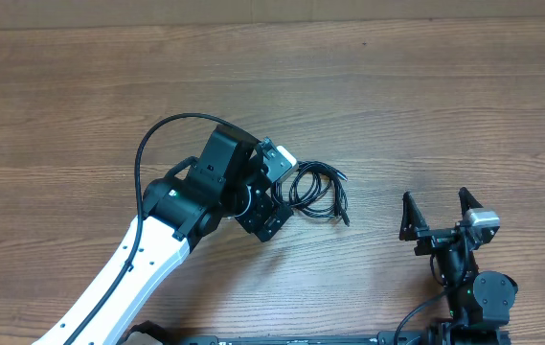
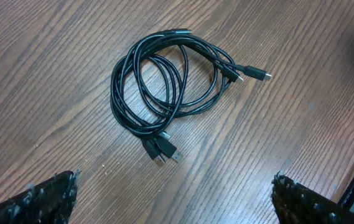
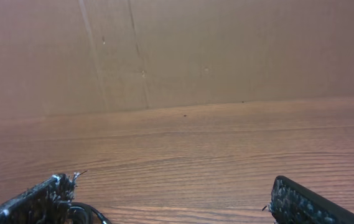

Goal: Untangle cables
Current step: 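Lower the left gripper onto the cable coil and align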

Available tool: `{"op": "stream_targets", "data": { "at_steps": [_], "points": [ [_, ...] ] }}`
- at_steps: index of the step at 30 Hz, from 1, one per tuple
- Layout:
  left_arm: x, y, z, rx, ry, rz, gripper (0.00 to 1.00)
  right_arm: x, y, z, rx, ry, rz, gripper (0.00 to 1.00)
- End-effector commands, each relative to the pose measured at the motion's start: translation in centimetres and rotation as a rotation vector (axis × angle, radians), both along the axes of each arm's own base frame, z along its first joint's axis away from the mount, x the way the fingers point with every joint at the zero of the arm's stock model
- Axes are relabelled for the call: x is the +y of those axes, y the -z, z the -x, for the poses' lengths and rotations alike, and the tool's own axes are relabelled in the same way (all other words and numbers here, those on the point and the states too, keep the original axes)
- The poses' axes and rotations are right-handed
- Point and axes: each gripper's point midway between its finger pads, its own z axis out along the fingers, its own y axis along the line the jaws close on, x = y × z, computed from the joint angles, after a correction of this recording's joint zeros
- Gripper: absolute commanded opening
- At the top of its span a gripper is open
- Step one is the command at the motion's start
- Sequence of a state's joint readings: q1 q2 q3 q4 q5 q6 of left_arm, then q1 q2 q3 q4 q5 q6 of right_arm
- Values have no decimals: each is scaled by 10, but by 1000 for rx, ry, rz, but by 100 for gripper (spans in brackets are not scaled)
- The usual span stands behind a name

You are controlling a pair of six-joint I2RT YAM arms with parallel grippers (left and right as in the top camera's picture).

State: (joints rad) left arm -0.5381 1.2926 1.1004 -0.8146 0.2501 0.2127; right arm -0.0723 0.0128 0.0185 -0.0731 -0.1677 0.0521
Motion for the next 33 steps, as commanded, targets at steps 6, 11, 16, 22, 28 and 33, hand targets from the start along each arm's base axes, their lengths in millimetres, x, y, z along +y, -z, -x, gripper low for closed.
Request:
{"op": "stream_targets", "data": {
  "at_steps": [6, 11, 16, 22, 28, 33],
  "points": [
    [-4, -10, -5, -23, -7, 14, 100, -2, 2, 0, -3, 11, -3, 100],
    [-4, -10, -5, -24, -7, 15, 100, -2, 2, 0, -3, 11, -3, 100],
    [-8, -15, -11, -24, -57, 56, 100, -2, 2, 0, -2, 11, -3, 100],
    [-11, -20, -16, -44, -66, 77, 100, -2, 2, 0, -3, 11, -3, 100],
    [-11, -21, -16, -44, -67, 78, 100, -2, 2, 0, -3, 11, -3, 100],
    [-12, -26, -18, -52, -73, 87, 100, -2, 2, 0, -3, 11, -3, 100]
  ]
}}
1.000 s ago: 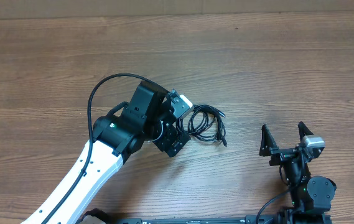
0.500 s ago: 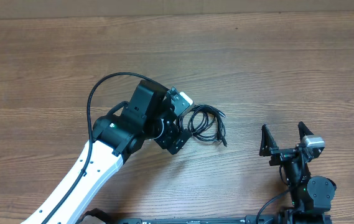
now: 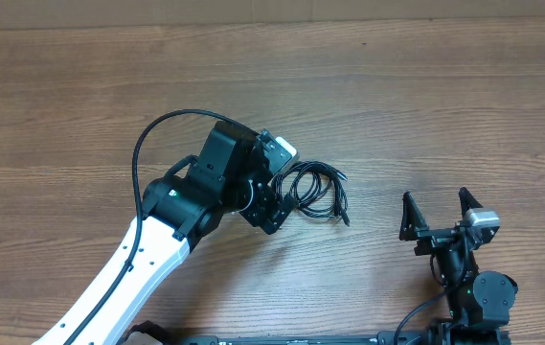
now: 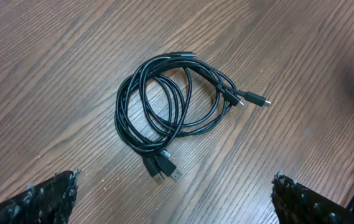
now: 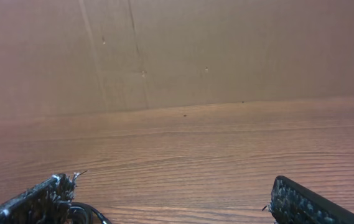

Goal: Untangle cables
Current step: 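Lower the left gripper onto the cable coil and align, then close the left gripper on the black cable coil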

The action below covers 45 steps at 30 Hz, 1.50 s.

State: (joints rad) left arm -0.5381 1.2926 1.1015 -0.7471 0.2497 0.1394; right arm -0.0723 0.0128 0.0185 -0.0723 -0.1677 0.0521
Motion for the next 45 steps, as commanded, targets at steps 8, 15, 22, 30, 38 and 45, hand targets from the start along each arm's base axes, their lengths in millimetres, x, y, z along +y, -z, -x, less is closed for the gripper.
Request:
{"op": "stream_targets", "data": {
  "at_steps": [8, 15, 22, 30, 38, 45],
  "points": [
    [-8, -35, -13, -65, -24, 53, 100, -2, 2, 0, -2, 11, -3, 100],
    [-9, -55, -20, -112, -36, 66, 100, -2, 2, 0, -2, 11, -3, 100],
    [-11, -60, -22, -110, -52, 89, 100, -2, 2, 0, -2, 11, -3, 100],
    [-12, -61, -22, -114, -50, 94, 100, -2, 2, 0, -2, 11, -3, 100],
    [-12, -59, -23, -111, -51, 90, 100, -2, 2, 0, -2, 11, -3, 100],
    [-19, -25, -34, -32, -51, 41, 100, -2, 2, 0, -2, 11, -3, 100]
  ]
}}
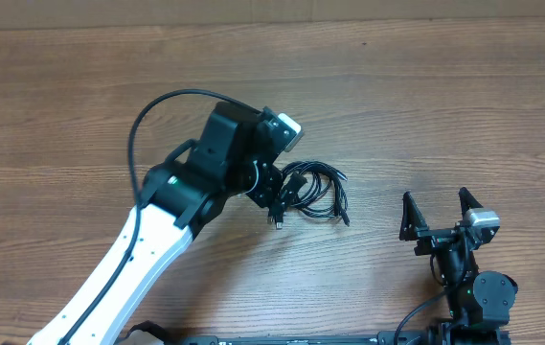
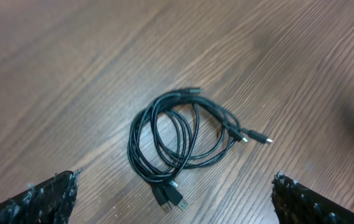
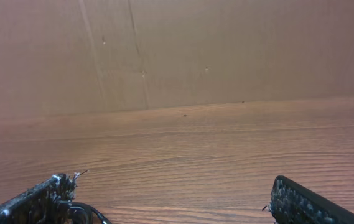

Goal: Untangle cables
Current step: 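Close the left gripper on the black cable coil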

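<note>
A coil of thin black cables (image 1: 316, 192) lies on the wooden table, plug ends sticking out at both sides. The left wrist view shows the cables (image 2: 178, 138) as overlapping loops, two USB plugs (image 2: 172, 198) nearest the camera and small plugs at the right. My left gripper (image 1: 274, 203) hovers over the coil's left edge, open, its fingertips (image 2: 46, 198) wide apart with nothing between them. My right gripper (image 1: 437, 213) stands open near the front right of the table, well clear of the cables.
A brown cardboard wall (image 3: 177, 50) stands along the far edge of the table (image 1: 80, 86). The left arm's own black cable (image 1: 147, 134) arcs above its white forearm.
My left gripper has tilted and drawn back, so the coil sits smaller and higher in the left wrist view. The cables and the right arm have not moved.
My left gripper stayed open near the coil at every moment. The coil filled much of the wrist view at first, then looked a little smaller, and now smaller still. The cables have lain untouched and the right gripper has stayed open in place.
</note>
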Available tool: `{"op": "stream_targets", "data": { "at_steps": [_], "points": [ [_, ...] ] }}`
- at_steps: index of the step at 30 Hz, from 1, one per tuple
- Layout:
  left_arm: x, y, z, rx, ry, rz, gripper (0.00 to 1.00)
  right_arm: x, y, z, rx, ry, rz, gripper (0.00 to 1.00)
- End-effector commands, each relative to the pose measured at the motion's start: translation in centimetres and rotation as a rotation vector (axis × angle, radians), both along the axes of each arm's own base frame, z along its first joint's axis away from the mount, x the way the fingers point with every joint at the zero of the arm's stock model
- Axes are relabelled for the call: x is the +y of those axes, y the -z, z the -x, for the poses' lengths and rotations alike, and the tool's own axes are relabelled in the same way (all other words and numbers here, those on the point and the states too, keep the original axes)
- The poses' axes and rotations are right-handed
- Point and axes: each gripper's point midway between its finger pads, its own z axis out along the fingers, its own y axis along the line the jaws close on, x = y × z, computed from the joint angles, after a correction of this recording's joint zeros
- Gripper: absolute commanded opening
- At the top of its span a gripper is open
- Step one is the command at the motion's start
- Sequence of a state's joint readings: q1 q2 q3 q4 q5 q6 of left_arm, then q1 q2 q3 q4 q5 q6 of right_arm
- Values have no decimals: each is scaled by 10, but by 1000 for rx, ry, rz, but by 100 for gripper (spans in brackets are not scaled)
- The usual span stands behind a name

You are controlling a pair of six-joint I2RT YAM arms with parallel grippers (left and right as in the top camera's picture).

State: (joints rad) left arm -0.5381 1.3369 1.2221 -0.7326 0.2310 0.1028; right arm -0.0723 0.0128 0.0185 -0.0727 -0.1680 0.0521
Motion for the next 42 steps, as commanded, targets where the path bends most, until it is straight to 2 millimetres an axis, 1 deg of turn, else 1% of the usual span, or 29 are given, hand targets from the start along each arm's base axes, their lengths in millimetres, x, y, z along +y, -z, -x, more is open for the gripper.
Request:
{"op": "stream_targets", "data": {
  "at_steps": [1, 7, 14, 18, 24, 30, 34, 38, 42],
  "points": [
    [-10, 20, -13, 54, -11, -18, 100, -2, 2, 0, -2, 11, -3, 100],
    [-17, 48, -24, 100, -12, -47, 100, -2, 2, 0, -2, 11, -3, 100],
    [-23, 71, -35, 126, -13, -64, 100, -2, 2, 0, -2, 11, -3, 100],
    [-21, 85, -42, 131, -32, -99, 100, -2, 2, 0, -2, 11, -3, 100],
    [-19, 113, -49, 166, -49, -148, 100, -2, 2, 0, -2, 11, -3, 100],
    [-21, 121, -52, 171, -50, -154, 100, -2, 2, 0, -2, 11, -3, 100],
    [-12, 124, -55, 161, -87, -192, 100, -2, 2, 0, -2, 11, -3, 100],
    [-2, 126, -60, 164, -172, -217, 100, -2, 2, 0, -2, 11, -3, 100],
    [0, 127, -61, 165, -187, -219, 100, -2, 2, 0, -2, 11, -3, 100]
  ]
}}
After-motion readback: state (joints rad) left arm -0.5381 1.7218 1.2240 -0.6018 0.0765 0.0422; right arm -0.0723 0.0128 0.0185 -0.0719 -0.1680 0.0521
